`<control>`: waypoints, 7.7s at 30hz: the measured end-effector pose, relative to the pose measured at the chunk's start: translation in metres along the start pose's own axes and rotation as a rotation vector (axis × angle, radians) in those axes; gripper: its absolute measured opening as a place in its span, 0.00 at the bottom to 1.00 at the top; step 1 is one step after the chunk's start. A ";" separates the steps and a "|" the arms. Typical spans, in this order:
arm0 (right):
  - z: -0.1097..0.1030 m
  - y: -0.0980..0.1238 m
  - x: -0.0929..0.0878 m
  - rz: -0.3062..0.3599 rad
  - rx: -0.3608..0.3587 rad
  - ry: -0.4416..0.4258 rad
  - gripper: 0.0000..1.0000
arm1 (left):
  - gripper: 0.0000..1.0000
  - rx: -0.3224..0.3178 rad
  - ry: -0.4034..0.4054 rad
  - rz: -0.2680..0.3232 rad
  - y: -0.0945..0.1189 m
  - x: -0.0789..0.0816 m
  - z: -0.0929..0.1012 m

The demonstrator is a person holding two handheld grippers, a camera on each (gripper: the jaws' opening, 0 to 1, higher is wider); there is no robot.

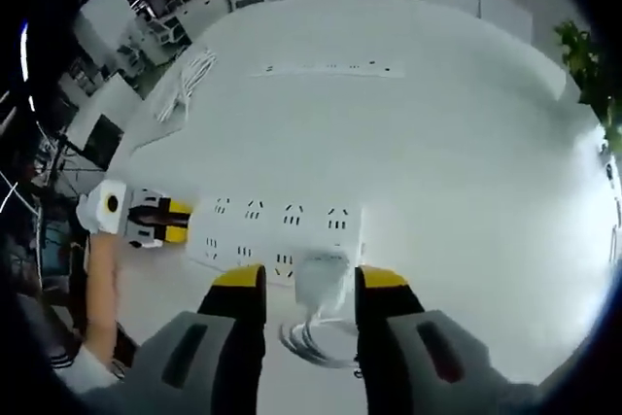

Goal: Straighten the power strip on the desk, plug the charger into it

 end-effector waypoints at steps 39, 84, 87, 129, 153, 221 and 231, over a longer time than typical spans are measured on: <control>-0.011 0.045 0.007 0.340 0.152 0.017 0.38 | 0.47 0.050 0.056 0.045 0.023 0.024 0.009; -0.017 0.106 -0.016 0.904 0.161 0.361 0.35 | 0.79 0.146 0.054 0.053 0.079 0.073 0.059; -0.013 0.107 -0.021 0.924 0.167 0.350 0.35 | 0.80 0.148 0.051 0.073 0.084 0.078 0.062; 0.026 0.066 -0.078 0.981 0.240 0.243 0.36 | 0.84 0.168 0.023 0.073 0.087 0.066 0.083; 0.043 0.041 -0.097 0.937 0.224 0.226 0.36 | 0.84 0.188 0.085 0.067 0.081 0.047 0.085; 0.058 0.020 -0.119 0.869 0.209 0.230 0.36 | 0.83 0.324 0.130 0.092 0.077 0.022 0.089; 0.061 0.022 -0.119 0.876 0.211 0.219 0.36 | 0.83 0.334 0.129 0.089 0.079 0.022 0.089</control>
Point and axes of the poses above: the point that each gripper's makers call its tool centre point, and the gripper's own axes: y roughly backward along the fingers, z roughly to its right, x roughly out of its top, the point moved 7 cm from there along y, roughly backward along the fingers, and after that the axes turned 6 degrees about y, right-handed, at the moved point
